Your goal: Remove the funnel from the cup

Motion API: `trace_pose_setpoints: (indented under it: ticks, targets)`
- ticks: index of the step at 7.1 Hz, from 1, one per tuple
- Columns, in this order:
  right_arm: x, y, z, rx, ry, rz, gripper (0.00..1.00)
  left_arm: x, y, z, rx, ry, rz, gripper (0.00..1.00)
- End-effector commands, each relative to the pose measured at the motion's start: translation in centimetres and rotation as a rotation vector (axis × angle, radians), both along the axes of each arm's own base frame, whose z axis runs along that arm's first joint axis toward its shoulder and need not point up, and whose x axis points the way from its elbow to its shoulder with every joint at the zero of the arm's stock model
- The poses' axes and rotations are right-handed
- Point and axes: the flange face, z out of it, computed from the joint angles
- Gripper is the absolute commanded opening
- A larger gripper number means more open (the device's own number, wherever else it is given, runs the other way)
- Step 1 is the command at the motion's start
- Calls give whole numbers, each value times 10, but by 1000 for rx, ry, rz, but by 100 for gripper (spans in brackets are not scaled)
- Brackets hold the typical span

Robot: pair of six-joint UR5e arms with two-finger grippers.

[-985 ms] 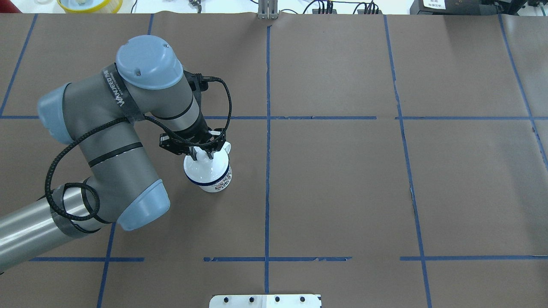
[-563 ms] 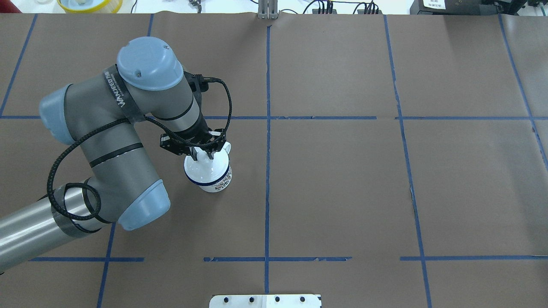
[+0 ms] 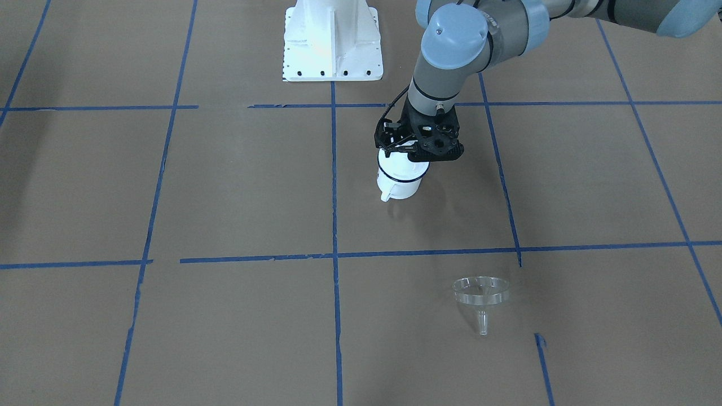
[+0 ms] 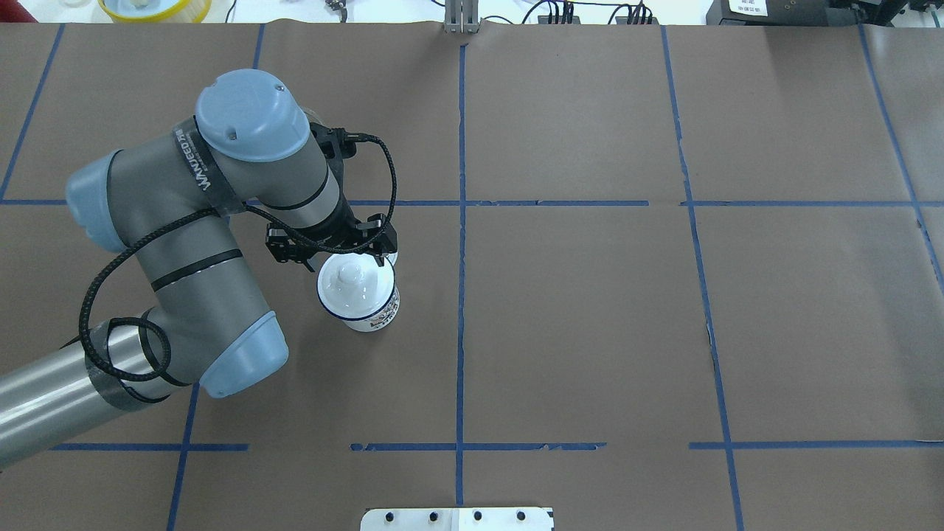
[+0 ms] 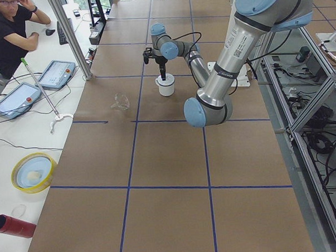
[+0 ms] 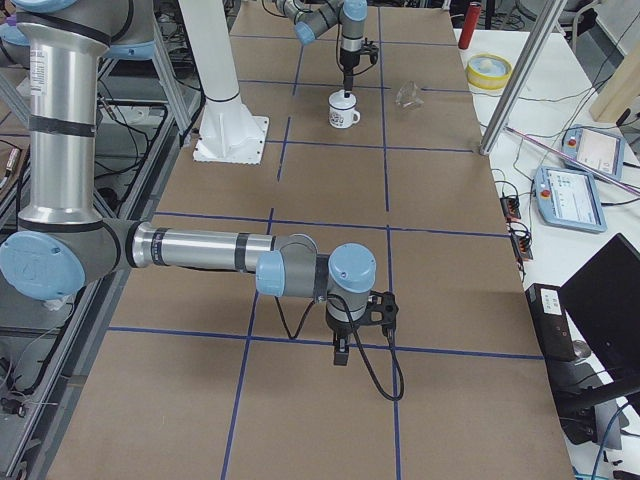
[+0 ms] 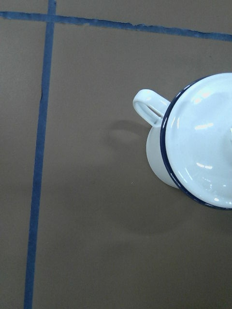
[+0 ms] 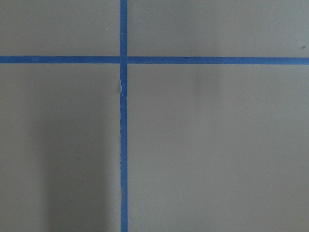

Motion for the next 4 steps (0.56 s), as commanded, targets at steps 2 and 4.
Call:
trace_pose_setpoints:
  ticks: [2, 4]
  targets:
    - [0, 0, 0, 0, 0, 0, 100, -15, 3, -6, 29, 20, -3, 100]
    - [0, 0, 0, 0, 0, 0, 100, -54, -17, -10, 117, 19, -45, 100]
